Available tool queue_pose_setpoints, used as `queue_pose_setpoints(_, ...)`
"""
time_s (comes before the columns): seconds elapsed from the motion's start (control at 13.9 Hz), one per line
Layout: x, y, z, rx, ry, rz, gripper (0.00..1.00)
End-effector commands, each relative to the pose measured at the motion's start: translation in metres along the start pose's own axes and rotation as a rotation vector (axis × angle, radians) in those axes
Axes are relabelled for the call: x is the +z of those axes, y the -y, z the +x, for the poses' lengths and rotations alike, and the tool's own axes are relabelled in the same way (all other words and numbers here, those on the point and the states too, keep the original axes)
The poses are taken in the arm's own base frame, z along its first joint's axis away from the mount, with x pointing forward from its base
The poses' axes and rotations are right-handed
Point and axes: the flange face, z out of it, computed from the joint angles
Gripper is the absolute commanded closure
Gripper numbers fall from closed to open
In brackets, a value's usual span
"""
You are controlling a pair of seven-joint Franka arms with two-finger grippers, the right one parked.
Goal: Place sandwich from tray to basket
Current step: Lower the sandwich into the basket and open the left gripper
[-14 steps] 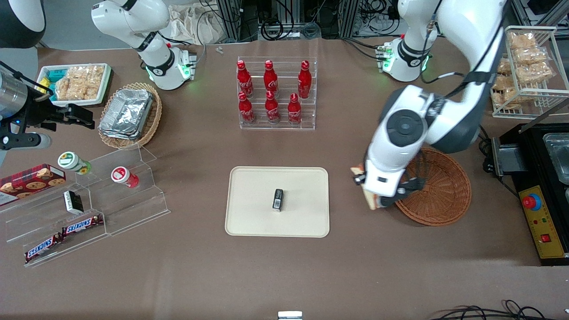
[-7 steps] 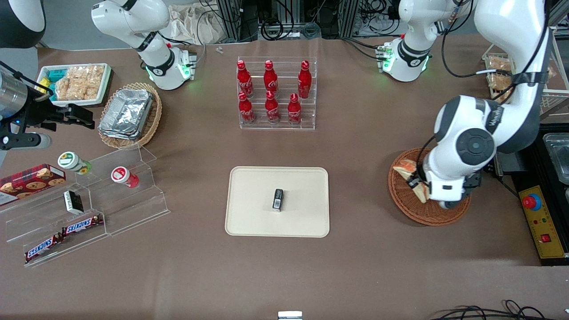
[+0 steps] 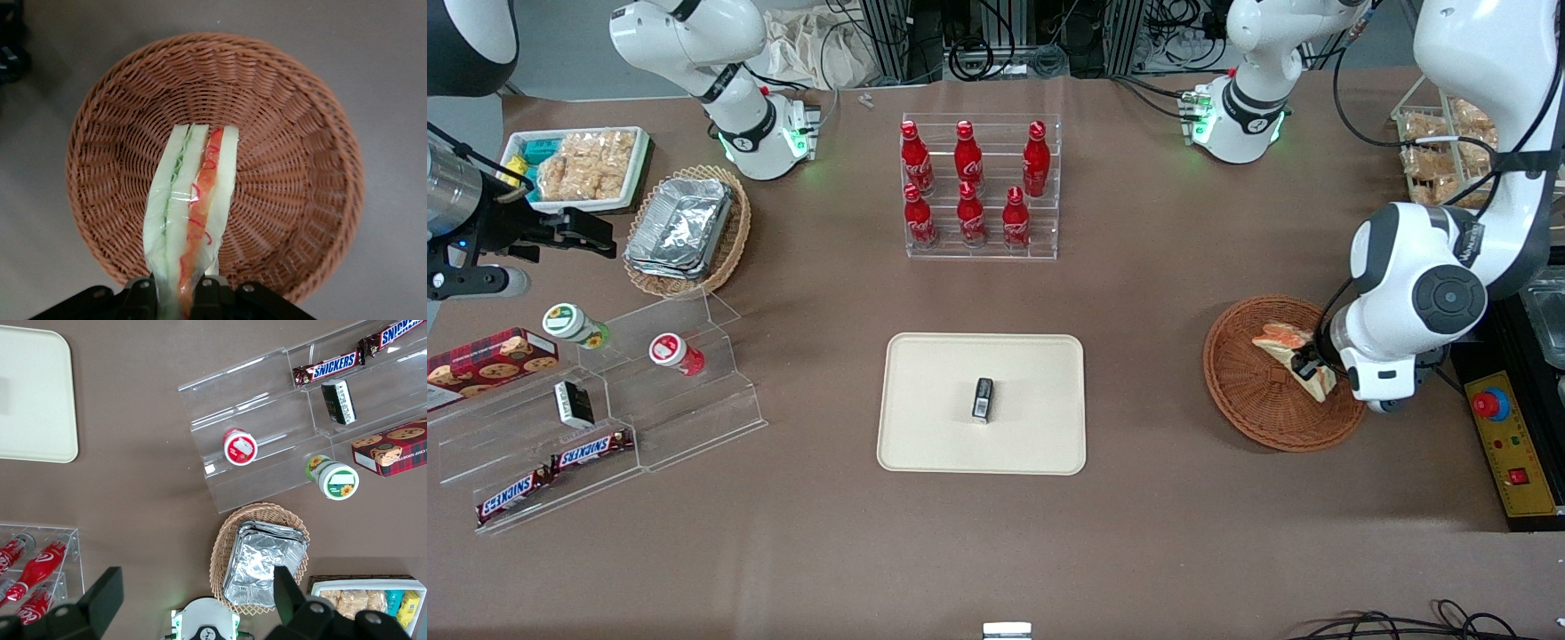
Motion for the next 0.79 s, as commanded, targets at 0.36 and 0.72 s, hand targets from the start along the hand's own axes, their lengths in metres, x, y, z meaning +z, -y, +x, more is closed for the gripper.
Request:
queue_pose_setpoints(0.36,0.043,0.007,0.002,-0.021,0.01,-0.054,0.95)
queue_pose_setpoints(0.72,0.056,0.004,0.005,-0.013,0.01,-0.06,0.53)
